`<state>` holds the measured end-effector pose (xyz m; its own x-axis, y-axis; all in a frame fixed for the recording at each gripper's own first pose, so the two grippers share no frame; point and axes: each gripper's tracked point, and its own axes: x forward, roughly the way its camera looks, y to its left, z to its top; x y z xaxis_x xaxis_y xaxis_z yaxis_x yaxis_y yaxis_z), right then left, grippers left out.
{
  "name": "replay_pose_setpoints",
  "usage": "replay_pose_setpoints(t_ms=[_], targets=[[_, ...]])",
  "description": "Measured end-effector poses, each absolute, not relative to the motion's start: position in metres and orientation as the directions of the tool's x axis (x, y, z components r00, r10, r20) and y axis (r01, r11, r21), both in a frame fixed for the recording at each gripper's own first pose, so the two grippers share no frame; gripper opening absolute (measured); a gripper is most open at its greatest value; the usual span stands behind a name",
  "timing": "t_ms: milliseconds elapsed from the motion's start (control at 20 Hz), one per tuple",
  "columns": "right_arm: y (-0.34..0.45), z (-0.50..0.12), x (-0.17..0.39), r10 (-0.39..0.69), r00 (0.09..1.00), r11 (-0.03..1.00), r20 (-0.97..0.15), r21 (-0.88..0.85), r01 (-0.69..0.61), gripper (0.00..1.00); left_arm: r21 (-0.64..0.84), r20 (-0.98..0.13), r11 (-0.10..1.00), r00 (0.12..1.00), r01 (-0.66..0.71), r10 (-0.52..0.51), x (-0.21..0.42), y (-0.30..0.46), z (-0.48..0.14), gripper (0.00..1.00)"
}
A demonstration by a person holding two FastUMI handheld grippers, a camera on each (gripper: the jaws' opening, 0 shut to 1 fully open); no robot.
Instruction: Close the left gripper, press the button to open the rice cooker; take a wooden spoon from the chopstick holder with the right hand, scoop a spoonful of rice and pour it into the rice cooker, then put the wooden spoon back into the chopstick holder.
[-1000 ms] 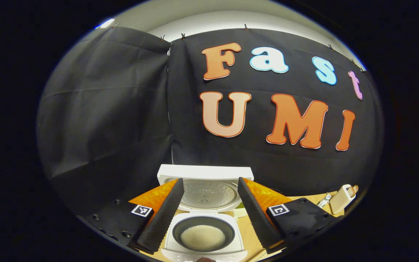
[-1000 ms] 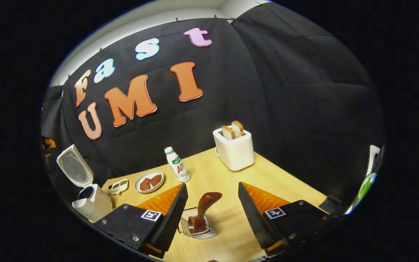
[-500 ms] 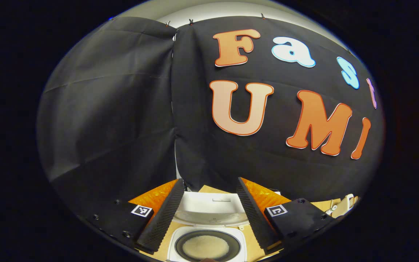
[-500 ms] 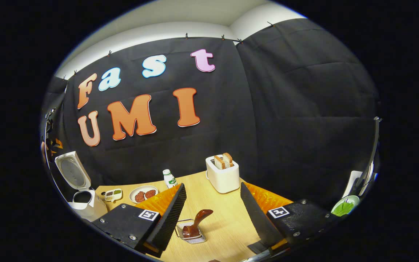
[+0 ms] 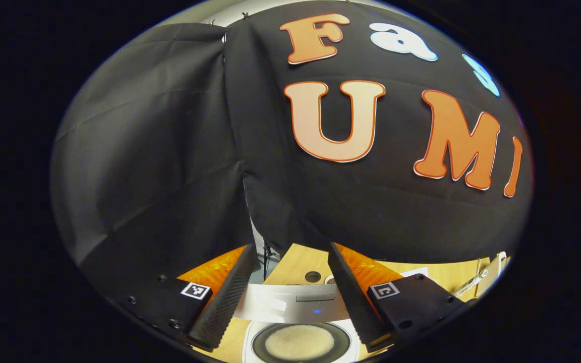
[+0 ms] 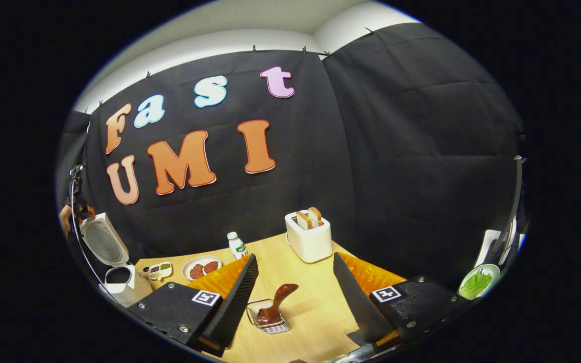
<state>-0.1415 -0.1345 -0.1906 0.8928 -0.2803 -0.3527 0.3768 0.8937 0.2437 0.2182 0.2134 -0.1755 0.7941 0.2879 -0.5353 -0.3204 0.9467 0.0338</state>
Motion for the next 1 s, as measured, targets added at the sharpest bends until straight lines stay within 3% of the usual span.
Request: replay_pose_setpoints(t_ms=[200,400,850,900,950,1000], targets=[[-0.122,-0.192,-0.129,-0.219,0.912,0.913,-0.347,0.256,0.316,0.94,0.012,-0.603,0.958,0.762,-0.288,0.237,0.184,0.196,-0.187,1.00],[-0.121,-0.200,-0.119,-0.177,0.918,0.910,-0.354,0.296,0.289,0.94,-0.042,-0.776,0.962,0.615,-0.268,0.138,0.113,0.170,-0.251,0.99],[-0.097,-0.204,-0.095,-0.080,0.936,0.930,-0.342,0.312,0.193,0.94,0.000,-0.908,0.965,0.405,-0.264,0.111,0.005,0.137,-0.348,0.98],[-0.092,-0.203,-0.093,-0.066,0.937,0.933,-0.342,0.311,0.179,0.94,0.005,-0.866,0.967,0.483,-0.256,0.132,0.018,0.141,-0.340,0.98],[-0.088,-0.204,-0.091,-0.052,0.937,0.937,-0.345,0.308,0.166,0.94,0.008,-0.898,0.967,0.423,-0.256,0.120,0.006,0.137,-0.350,0.98],[-0.084,-0.205,-0.089,-0.038,0.938,0.941,-0.345,0.304,0.150,0.94,0.007,-0.882,0.965,0.454,-0.260,0.129,0.013,0.139,-0.346,0.97]])
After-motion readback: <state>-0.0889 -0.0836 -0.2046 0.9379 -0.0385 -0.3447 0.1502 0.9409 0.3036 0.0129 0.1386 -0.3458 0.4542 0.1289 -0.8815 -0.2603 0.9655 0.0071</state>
